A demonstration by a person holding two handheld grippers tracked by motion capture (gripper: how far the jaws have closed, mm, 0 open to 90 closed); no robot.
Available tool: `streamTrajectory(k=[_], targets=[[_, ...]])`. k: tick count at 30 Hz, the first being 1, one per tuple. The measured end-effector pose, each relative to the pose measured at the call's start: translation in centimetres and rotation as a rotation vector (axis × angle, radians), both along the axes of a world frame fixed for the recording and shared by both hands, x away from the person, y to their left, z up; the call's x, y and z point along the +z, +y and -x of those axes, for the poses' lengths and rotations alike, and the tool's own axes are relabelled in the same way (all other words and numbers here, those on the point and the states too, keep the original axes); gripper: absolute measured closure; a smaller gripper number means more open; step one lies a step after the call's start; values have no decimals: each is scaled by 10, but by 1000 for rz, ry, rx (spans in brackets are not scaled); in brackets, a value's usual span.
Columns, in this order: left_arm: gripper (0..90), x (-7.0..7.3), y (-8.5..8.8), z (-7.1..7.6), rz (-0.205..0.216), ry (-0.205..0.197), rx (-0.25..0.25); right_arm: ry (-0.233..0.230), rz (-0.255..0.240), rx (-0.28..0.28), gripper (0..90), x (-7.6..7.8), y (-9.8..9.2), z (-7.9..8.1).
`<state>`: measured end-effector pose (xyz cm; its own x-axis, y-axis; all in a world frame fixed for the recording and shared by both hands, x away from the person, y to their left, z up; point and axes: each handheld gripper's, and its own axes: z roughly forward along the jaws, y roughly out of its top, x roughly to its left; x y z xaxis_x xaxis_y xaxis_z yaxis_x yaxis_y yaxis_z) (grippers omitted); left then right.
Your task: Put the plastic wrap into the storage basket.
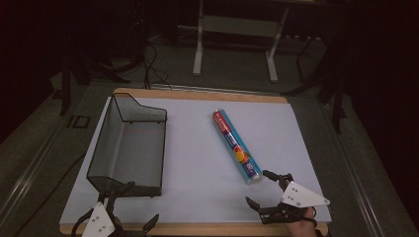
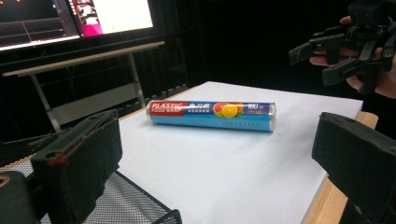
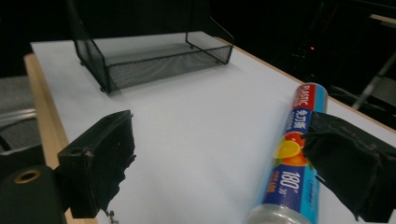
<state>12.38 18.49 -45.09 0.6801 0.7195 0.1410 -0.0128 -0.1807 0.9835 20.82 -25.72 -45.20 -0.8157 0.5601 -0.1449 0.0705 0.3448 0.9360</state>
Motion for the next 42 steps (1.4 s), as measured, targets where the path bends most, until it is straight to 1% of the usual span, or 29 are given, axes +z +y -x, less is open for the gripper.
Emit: streamTrajectory(k=[3, 4, 5, 9, 10, 13, 14, 15, 16, 18, 19, 21, 24, 25, 26, 28, 29, 31, 35, 36, 38, 41, 42], targets=[[24, 0, 0, 1, 6, 2, 0, 9, 1, 9, 89, 1, 0, 0], [24, 0, 0, 1, 6, 2, -5, 16, 5, 8, 127, 1, -1, 0], [24, 0, -1, 1, 6, -1, -5, 16, 12, 5, 121, 1, -1, 0], [24, -1, -2, 2, 4, -6, -7, 22, 15, 2, 115, 2, -1, 1], [24, -1, -3, 2, 7, -3, -19, 56, 28, 9, 111, 2, 0, -1], [24, 0, -4, 3, 13, -5, -23, 75, 63, 18, 101, 1, 4, 0], [24, 0, -5, 3, 15, -4, -26, 75, 63, 18, 101, 1, 4, 0], [24, 0, -5, 3, 16, -4, -28, 65, 84, 12, 101, 2, 6, 0], [24, 0, -6, 3, 17, -4, -32, 64, 93, 15, 101, 7, 6, 1], [24, -1, -7, 3, 21, 0, -34, 75, 104, 10, 101, 11, 6, 0], [24, -1, -8, 3, 25, 1, -37, 71, 115, 8, 101, 11, 7, 0], [24, -1, -8, 3, 26, -2, -33, 80, 132, 21, 101, 13, 10, 1], [24, -2, -9, 2, 31, -3, -30, 78, 144, 46, 101, 16, 16, 3], [24, -2, -9, 2, 30, -4, -30, 66, 146, 47, 101, 17, 18, 4], [24, -2, -9, 1, 35, -3, -36, 66, 146, 64, 102, 19, 19, 4], [24, -3, -9, 1, 42, -2, -45, 38, 155, 71, 102, 23, 23, 5], [24, -3, -9, 1, 46, -6, -44, 38, 159, 83, 102, 24, 25, 5], [24, -3, -9, 1, 59, -4, -49, 28, 152, 92, 102, 27, 29, 3], [24, -3, -9, 2, 61, -8, -47, 22, 146, 93, 102, 30, 34, -2], [24, -3, -9, 2, 56, -7, -49, 27, 138, 98, 102, 32, 36, -6], [24, -3, -9, 2, 50, -5, -53, 23, 141, 99, 102, 33, 37, -8], [24, -3, -11, 2, 44, -6, -59, 34, 138, 104, 102, 34, 40, -16], [24, -3, -11, 2, 41, -7, -61, 42, 139, 101, 102, 35, 41, -22]])
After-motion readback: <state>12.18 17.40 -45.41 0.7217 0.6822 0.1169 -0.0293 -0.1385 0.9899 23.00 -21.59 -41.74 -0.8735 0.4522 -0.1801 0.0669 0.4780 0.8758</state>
